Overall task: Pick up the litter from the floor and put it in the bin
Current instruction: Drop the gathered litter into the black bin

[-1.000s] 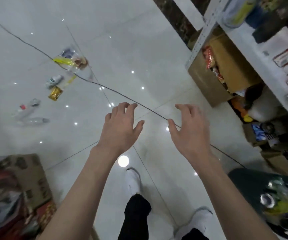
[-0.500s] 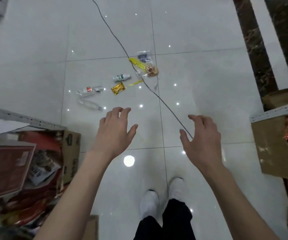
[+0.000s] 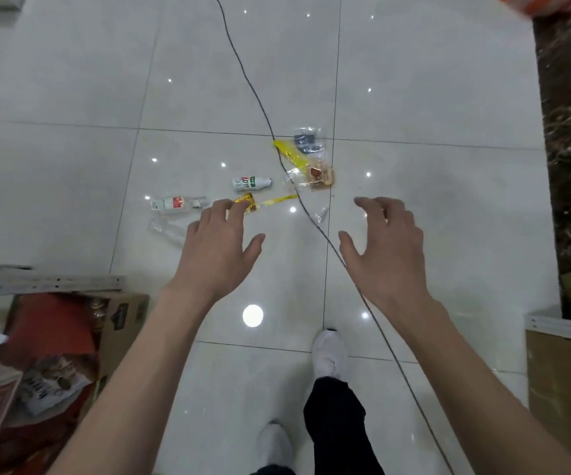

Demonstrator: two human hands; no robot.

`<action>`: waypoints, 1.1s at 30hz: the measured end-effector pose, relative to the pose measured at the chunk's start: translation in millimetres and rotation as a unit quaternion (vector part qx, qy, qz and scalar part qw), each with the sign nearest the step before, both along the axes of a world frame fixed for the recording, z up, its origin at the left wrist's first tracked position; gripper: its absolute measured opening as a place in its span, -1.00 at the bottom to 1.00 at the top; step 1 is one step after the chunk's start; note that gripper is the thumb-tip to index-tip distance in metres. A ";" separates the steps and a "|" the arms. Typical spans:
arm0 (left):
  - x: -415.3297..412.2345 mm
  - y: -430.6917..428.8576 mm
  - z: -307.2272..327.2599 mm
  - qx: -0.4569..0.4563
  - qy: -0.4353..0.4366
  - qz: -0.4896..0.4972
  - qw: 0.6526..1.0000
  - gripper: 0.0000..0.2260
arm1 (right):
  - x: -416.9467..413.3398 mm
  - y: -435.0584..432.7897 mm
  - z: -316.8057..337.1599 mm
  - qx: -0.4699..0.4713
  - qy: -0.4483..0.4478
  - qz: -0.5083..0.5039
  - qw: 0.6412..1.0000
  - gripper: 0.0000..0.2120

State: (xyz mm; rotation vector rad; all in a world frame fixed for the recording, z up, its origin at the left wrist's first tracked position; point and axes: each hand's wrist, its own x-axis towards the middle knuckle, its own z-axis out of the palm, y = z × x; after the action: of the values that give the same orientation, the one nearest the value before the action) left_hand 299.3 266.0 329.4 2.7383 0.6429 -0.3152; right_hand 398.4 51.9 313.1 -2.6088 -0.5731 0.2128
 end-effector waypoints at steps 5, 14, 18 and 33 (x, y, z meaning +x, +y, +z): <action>46.4 26.2 -27.7 -0.008 -0.003 0.020 1.000 -0.51 | 50.4 26.3 -35.2 -0.029 0.033 0.025 0.999 -0.50; 116.3 96.1 -151.1 0.003 0.001 0.033 0.999 -0.50 | 124.3 101.6 -154.0 -0.029 0.035 0.041 0.998 -0.49; 139.6 122.0 -218.8 0.006 0.010 0.033 0.999 -0.49 | 144.3 122.5 -218.4 -0.034 0.043 0.028 0.998 -0.49; 214.5 173.8 -471.7 0.047 -0.005 0.016 0.999 -0.45 | 224.3 157.0 -472.2 -0.046 -0.003 0.039 0.998 -0.47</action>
State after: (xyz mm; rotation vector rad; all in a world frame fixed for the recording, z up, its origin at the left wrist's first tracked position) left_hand 513.8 439.8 -142.3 2.8149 0.7145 -0.2704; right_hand 622.8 208.8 -159.1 -2.6782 -0.6816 0.2621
